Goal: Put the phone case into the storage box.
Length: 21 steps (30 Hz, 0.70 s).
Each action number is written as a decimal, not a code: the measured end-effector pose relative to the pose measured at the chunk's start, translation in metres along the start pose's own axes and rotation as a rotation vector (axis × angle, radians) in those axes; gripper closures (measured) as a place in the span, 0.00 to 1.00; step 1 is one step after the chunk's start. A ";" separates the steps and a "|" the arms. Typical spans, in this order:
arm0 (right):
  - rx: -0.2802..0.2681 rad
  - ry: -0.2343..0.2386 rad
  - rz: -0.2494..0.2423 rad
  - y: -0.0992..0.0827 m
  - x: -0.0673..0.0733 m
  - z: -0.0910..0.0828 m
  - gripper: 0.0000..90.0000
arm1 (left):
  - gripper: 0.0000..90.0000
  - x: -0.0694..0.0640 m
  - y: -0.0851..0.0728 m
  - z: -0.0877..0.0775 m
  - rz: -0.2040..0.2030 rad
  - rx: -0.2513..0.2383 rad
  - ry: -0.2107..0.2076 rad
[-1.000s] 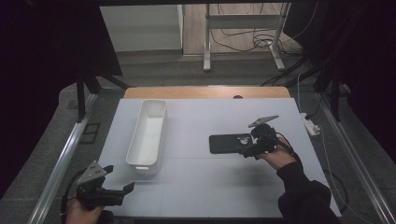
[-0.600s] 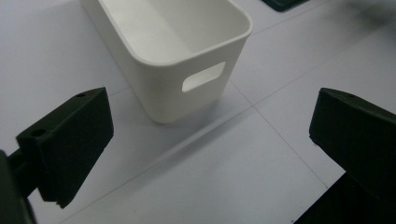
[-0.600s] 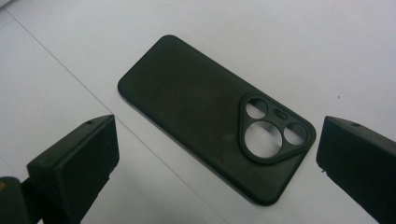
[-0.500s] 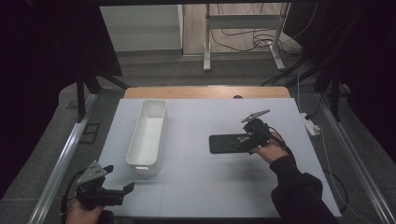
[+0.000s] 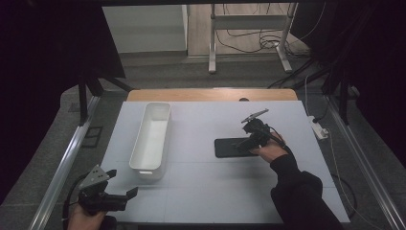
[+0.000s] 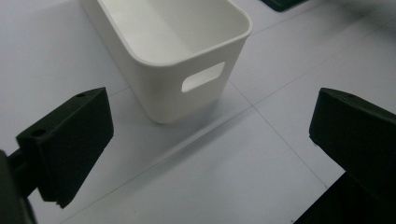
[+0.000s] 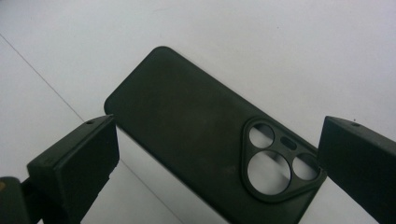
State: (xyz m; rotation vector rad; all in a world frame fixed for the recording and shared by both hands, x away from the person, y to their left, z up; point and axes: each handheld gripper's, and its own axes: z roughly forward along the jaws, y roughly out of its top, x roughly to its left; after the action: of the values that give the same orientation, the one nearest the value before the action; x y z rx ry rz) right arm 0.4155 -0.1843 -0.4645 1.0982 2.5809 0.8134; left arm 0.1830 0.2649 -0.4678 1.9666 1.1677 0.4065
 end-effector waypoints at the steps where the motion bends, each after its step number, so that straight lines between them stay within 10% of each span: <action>1: 0.002 -0.001 -0.003 0.001 0.000 0.001 0.00 | 0.01 0.000 0.000 0.000 0.000 0.000 0.000; 12: 0.014 -0.007 -0.032 0.013 0.004 0.012 0.04 | 0.01 0.000 0.000 0.000 -0.002 -0.002 -0.002; 21: 0.069 -0.004 -0.077 0.011 0.004 0.012 0.79 | 0.01 0.000 0.000 0.000 -0.001 -0.002 -0.002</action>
State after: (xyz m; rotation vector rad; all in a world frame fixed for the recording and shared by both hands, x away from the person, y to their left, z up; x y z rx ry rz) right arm 0.4242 -0.1704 -0.4676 1.0107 2.6478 0.7096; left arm 0.1831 0.2650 -0.4678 1.9642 1.1663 0.4051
